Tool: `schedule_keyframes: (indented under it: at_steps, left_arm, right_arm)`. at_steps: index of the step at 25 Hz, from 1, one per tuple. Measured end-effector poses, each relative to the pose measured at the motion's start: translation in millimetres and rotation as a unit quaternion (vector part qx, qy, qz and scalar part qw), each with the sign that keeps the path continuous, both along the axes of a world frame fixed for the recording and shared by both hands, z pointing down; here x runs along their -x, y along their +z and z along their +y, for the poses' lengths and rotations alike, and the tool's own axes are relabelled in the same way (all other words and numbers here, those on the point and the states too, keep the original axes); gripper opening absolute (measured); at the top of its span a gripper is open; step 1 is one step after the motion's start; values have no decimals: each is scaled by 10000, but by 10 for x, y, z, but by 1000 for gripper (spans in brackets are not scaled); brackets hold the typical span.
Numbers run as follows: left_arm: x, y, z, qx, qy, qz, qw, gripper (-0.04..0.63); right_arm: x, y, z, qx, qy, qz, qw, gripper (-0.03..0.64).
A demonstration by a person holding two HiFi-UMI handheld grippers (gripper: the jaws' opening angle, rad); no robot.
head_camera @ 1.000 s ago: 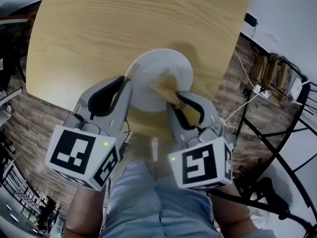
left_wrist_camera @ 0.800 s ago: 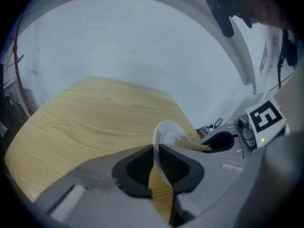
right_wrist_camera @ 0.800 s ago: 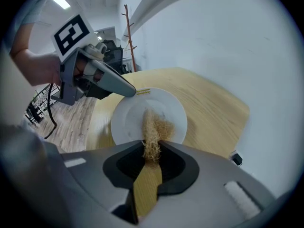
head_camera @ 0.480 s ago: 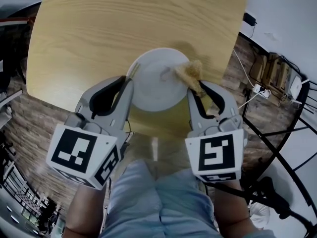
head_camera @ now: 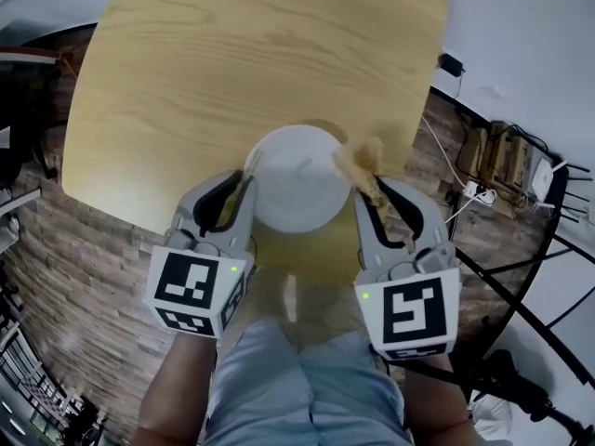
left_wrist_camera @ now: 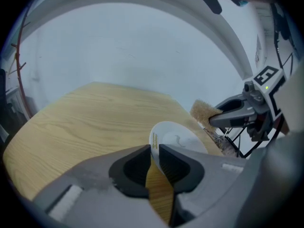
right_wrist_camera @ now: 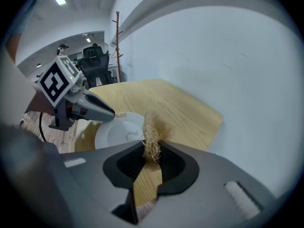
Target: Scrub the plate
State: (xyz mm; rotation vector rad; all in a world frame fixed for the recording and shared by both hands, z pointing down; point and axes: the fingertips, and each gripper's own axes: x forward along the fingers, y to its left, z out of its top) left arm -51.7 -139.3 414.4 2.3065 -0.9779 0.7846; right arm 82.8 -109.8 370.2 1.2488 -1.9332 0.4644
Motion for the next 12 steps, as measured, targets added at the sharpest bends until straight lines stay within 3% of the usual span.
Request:
schedule_keyframes:
  at_steps: [8, 12]
  left_arm:
    - [91, 86, -3, -259, -118, -60, 9996, 61]
    - [156, -362, -85, -825, -326, 206, 9958, 61]
  right_arm:
    - [16, -273, 66, -298, 272, -335, 9986, 74]
    - [88, -520, 56, -677, 496, -966, 9918, 75]
